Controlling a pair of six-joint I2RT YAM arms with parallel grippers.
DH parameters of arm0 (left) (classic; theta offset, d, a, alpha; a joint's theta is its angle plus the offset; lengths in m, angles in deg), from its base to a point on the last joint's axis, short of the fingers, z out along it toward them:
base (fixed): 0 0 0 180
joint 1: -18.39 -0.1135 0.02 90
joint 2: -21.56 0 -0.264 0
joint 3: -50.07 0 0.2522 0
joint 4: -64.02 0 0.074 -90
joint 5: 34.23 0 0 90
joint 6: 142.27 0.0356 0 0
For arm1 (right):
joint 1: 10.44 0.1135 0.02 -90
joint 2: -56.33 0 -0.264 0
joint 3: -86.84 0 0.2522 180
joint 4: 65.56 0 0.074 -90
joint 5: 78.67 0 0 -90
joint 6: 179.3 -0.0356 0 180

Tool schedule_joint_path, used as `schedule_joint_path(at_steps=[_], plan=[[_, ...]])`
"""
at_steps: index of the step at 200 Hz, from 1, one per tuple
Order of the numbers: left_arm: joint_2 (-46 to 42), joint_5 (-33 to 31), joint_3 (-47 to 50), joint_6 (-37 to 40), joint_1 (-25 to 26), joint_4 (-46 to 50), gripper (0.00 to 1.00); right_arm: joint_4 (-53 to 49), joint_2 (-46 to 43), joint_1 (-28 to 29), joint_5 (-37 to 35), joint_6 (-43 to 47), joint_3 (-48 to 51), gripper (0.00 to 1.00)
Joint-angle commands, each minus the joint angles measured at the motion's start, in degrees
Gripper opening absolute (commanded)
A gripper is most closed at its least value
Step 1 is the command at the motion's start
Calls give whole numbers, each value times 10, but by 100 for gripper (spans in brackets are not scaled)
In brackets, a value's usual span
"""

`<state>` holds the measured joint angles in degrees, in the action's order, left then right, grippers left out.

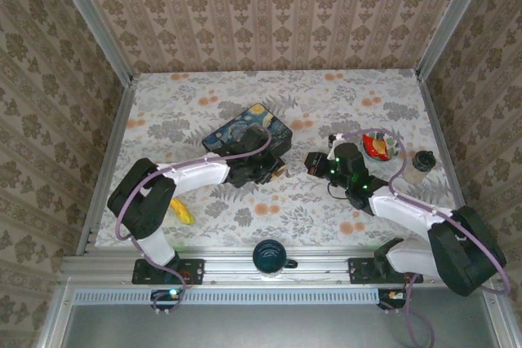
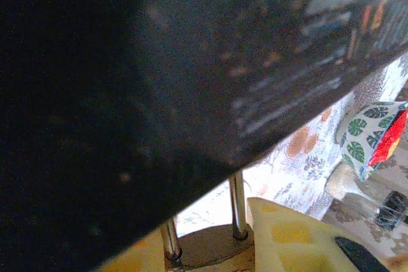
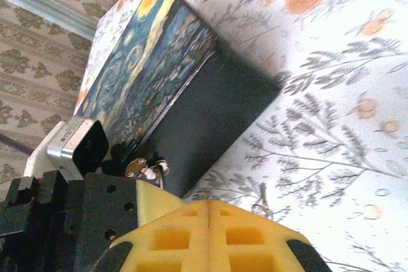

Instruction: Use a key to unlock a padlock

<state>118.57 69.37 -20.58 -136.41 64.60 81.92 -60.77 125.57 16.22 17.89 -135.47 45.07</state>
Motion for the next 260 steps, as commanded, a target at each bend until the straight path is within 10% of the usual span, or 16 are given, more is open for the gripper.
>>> schedule_joint_path(at_steps=[1, 62, 81, 132, 260], plan=[[-10, -55, -7, 36, -7, 4, 19, -119, -3, -6, -6, 46, -39, 0], [32, -54, -4, 68, -24, -7, 22, -370, 130, 44, -43, 157, -211, 10], [31, -43, 12, 66, -25, -5, 63, -396, 169, 56, -59, 181, -238, 16], [-36, -61, 30, 93, -25, 10, 100, -413, 244, 63, -56, 262, -283, 29], [-287, -285, 119, 188, -22, 40, 100, -490, 405, 108, -102, 339, -433, 48]])
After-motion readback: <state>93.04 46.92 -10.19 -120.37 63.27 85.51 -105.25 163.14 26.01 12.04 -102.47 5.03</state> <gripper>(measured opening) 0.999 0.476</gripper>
